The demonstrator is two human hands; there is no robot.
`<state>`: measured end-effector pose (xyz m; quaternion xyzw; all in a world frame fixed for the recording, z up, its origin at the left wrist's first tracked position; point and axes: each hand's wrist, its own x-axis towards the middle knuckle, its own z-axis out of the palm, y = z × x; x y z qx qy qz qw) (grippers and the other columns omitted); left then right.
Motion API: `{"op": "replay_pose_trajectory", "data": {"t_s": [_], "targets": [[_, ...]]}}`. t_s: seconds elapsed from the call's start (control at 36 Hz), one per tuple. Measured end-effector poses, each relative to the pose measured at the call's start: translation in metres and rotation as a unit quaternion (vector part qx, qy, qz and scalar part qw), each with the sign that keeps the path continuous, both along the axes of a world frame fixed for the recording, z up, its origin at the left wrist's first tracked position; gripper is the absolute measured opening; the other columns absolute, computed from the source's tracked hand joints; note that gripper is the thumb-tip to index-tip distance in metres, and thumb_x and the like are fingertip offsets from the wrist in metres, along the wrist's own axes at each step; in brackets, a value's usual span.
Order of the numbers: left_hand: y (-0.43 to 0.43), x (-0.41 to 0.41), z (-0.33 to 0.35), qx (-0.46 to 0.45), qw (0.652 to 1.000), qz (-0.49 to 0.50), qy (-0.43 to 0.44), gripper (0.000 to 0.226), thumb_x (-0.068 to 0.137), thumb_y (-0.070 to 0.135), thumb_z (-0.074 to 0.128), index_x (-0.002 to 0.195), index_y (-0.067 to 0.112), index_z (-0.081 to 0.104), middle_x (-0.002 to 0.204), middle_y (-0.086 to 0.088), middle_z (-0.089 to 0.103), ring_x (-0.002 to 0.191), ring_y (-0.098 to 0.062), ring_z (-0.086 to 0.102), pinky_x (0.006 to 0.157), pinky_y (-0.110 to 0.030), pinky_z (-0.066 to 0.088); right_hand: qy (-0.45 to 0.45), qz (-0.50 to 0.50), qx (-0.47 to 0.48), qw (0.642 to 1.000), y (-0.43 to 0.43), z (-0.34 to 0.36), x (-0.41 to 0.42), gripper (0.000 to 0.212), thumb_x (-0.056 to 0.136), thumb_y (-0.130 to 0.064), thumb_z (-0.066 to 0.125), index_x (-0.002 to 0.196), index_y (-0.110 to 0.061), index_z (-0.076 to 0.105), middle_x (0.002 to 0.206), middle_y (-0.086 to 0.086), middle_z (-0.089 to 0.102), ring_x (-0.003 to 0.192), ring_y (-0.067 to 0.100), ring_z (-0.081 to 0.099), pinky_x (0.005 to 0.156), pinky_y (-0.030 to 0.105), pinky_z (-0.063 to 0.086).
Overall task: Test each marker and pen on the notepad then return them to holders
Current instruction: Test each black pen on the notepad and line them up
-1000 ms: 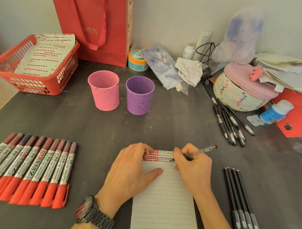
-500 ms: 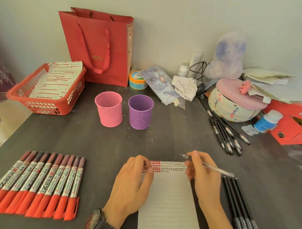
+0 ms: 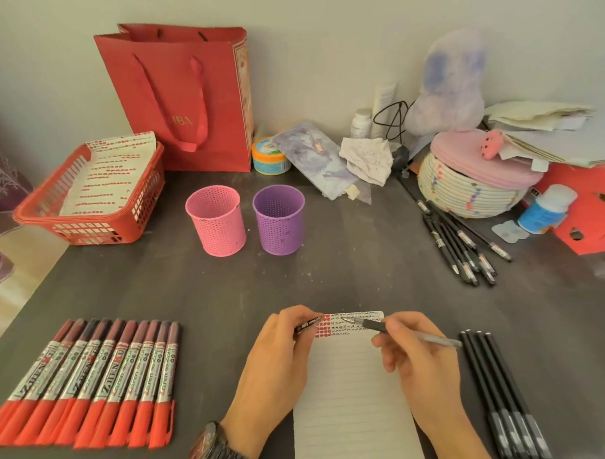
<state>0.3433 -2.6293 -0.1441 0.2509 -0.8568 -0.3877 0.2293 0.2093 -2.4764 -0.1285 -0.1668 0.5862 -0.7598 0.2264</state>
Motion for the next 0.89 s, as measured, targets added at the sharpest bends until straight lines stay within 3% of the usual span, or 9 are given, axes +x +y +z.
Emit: {"op": "replay_pose_trajectory", "data": {"t_s": [0.08,0.19,0.36,0.47,0.61,0.89], "targets": [[-0.001,0.001,0.001,-0.038,0.999,0.002,-0.005,0.021,0.097,0.047,0.046,0.109,0.063,0.042,0.112,0.036,0.048,0.107,0.005,0.052,0.078,-0.008,0.043,-0.002,0.01,-0.011,1.0,0.002,0.0,0.0,0.011,0.084,-0.021,0.069,0.085,-0.011,0.073,0.072,0.022,0.069,0.053,0.021,0.055,0.047,0.024,0.045],[0.0,0.0,0.006,-0.086,0.996,-0.007,0.013,0.019,0.095,0.042,0.049,0.111,0.052,0.05,0.114,0.033,0.051,0.106,0.0,0.053,0.085,-0.008,0.042,-0.007,0.019,-0.026,0.999,0.002,0.0,0.001,0.01,0.083,-0.016,0.067,0.086,-0.009,0.074,0.071,0.024,0.069,0.053,0.02,0.056,0.047,0.024,0.045],[0.0,0.001,0.007,-0.094,0.995,-0.014,0.02,0.019,0.095,0.037,0.056,0.114,0.042,0.058,0.114,0.032,0.053,0.104,-0.001,0.054,0.084,-0.01,0.042,0.012,0.034,-0.012,0.999,0.002,0.002,0.001,0.021,0.077,-0.03,0.073,0.086,-0.012,0.076,0.072,0.022,0.071,0.053,0.02,0.055,0.049,0.024,0.045],[0.0,0.001,0.008,-0.111,0.993,-0.019,0.034,0.021,0.095,0.039,0.054,0.115,0.041,0.058,0.113,0.035,0.051,0.1,0.001,0.053,0.083,-0.007,0.041,0.043,0.047,0.009,0.998,0.001,0.004,0.003,0.019,0.078,-0.032,0.072,0.087,-0.017,0.077,0.074,0.018,0.072,0.054,0.018,0.056,0.05,0.023,0.046],[-0.001,0.001,0.004,-0.134,0.99,-0.028,0.043,0.023,0.094,0.035,0.058,0.116,0.034,0.063,0.113,0.028,0.055,0.101,0.001,0.054,0.086,-0.013,0.045,0.085,0.066,0.059,0.992,0.001,0.007,0.005,0.019,0.079,-0.037,0.071,0.091,-0.024,0.078,0.078,0.012,0.075,0.057,0.014,0.06,0.052,0.022,0.048],[0.0,0.001,0.004,-0.127,0.986,-0.021,0.108,0.025,0.089,0.025,0.067,0.113,0.027,0.071,0.108,0.02,0.063,0.1,0.002,0.06,0.085,-0.01,0.047,0.1,0.093,0.11,0.985,-0.002,0.017,0.007,0.014,0.085,-0.028,0.075,0.098,-0.028,0.08,0.086,0.005,0.079,0.067,0.012,0.065,0.055,0.023,0.05]]}}
